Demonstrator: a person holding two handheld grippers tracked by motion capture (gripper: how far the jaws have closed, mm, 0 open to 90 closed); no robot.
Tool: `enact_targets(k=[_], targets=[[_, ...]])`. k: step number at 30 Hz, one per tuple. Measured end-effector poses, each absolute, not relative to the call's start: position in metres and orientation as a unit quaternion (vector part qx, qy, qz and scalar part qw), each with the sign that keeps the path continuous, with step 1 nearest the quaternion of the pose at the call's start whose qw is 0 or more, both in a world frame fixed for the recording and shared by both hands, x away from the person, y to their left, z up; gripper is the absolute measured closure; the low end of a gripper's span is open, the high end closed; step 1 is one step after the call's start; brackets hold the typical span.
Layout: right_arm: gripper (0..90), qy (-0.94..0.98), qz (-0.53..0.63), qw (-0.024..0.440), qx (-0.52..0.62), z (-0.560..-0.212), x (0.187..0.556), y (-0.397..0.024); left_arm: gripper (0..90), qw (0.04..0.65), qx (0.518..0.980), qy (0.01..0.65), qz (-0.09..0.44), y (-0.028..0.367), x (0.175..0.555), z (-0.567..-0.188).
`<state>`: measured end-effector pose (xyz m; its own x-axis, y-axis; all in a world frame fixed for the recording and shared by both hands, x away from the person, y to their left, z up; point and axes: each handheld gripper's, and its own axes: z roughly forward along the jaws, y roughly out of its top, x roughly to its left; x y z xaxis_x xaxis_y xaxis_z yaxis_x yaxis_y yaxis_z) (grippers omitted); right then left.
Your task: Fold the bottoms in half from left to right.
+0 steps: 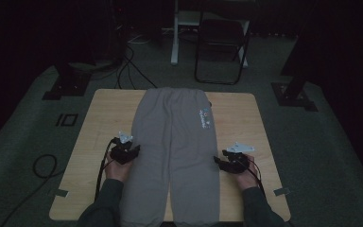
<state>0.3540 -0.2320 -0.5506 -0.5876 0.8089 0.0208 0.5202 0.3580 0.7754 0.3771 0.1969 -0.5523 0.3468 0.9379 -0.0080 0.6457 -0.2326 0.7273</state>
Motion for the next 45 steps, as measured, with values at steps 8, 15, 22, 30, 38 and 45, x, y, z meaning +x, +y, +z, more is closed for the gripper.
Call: enact_targets(k=[8, 15, 22, 30, 38, 45], targets=[[57.2, 0.807, 0.374, 0.183, 0.420, -0.556, 0.354, -0.227, 87.5, 0.321, 0.760, 0.517, 0.228, 0.192, 0.375, -0.551], [71.9, 0.816, 0.378, 0.177, 0.399, -0.556, 0.342, -0.221, 88.2, 0.323, 0.749, 0.537, 0.213, 0.205, 0.380, -0.550], [54.6, 0.796, 0.393, 0.170, 0.428, -0.553, 0.347, -0.237, 88.2, 0.376, 0.740, 0.526, 0.187, 0.204, 0.378, -0.535], [50.9, 0.785, 0.396, 0.167, 0.447, -0.554, 0.349, -0.247, 88.1, 0.432, 0.745, 0.478, 0.171, 0.172, 0.381, -0.501], [50.3, 0.787, 0.388, 0.173, 0.447, -0.555, 0.351, -0.244, 88.1, 0.464, 0.761, 0.428, 0.149, 0.120, 0.383, -0.478], [50.3, 0.772, 0.389, 0.181, 0.469, -0.554, 0.353, -0.259, 88.2, 0.477, 0.781, 0.379, 0.137, 0.072, 0.390, -0.463]])
